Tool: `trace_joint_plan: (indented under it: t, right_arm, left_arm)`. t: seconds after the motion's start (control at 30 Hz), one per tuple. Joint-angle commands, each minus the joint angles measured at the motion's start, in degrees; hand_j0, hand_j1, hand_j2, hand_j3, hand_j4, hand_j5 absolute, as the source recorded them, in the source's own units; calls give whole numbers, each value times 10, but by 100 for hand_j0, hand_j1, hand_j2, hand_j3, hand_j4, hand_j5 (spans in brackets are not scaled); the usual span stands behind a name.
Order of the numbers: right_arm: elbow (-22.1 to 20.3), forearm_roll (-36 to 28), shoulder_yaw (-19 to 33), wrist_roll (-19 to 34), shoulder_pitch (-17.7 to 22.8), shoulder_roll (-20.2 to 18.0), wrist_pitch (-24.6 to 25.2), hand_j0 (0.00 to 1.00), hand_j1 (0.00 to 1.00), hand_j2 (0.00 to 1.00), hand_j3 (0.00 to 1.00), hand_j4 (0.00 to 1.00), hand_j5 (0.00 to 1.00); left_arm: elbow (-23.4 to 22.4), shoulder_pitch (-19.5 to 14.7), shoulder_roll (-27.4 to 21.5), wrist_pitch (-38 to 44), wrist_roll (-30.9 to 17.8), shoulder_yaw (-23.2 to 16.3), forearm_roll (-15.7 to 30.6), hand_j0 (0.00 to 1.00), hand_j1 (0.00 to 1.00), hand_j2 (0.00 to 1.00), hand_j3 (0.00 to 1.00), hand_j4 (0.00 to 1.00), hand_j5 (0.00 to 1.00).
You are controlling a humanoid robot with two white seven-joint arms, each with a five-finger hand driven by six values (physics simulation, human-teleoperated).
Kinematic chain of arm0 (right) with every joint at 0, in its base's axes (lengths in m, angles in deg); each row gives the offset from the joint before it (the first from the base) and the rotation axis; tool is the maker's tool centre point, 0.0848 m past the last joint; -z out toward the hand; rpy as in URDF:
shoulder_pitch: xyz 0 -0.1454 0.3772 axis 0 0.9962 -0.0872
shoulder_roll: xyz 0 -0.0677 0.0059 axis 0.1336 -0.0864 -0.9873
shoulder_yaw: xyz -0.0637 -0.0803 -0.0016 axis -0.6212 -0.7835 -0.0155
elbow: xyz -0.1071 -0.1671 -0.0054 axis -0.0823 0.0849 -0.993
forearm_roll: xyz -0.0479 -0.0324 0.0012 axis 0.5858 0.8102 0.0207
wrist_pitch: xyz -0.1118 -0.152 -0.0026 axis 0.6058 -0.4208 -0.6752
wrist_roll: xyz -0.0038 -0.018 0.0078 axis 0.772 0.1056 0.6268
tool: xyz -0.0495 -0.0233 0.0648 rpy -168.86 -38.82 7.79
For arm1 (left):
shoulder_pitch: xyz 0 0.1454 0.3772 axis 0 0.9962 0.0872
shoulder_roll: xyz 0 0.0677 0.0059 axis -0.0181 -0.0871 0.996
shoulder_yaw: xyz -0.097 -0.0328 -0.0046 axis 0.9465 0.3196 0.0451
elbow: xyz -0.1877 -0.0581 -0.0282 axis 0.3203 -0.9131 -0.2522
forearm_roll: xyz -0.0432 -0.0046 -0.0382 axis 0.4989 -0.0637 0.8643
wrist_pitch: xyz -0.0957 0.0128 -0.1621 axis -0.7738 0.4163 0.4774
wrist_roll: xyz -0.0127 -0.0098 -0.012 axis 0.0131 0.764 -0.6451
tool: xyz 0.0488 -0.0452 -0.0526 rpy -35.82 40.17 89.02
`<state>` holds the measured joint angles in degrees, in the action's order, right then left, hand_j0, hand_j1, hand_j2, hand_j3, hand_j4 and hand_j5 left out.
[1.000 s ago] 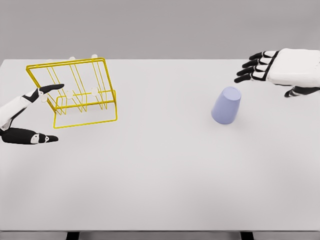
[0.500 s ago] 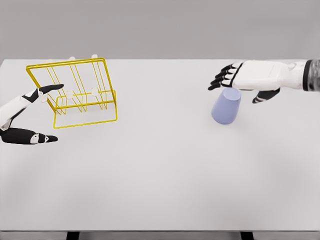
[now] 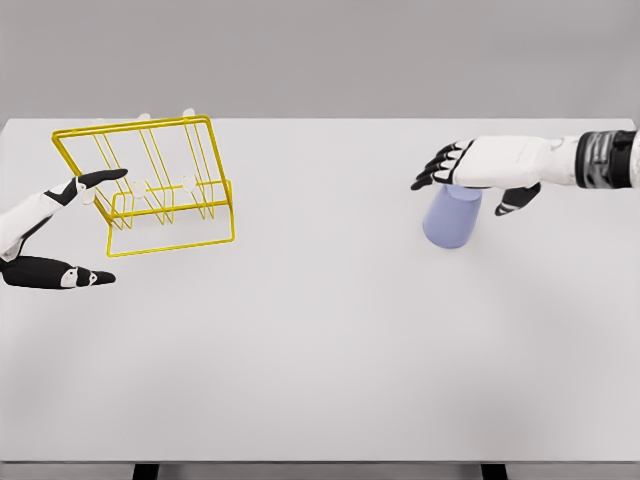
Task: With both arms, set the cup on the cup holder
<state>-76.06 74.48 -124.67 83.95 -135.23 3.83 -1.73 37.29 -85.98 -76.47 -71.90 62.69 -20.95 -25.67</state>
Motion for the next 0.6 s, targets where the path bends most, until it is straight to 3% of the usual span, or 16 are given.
trace_joint_plan:
  t: [0.0,0.57]
  right_arm:
    - [8,2,-2,0,-1,4,1,100,100,100,100,100,100]
    - [23,7,-6,0,-1,7,1,100,100,100,100,100,100]
  left_arm:
    - [0,0,-1,1,1,0,4,100,100,100,100,100,100]
    - [-1,0,-2,1,0,0,4,100,100,100,100,100,100]
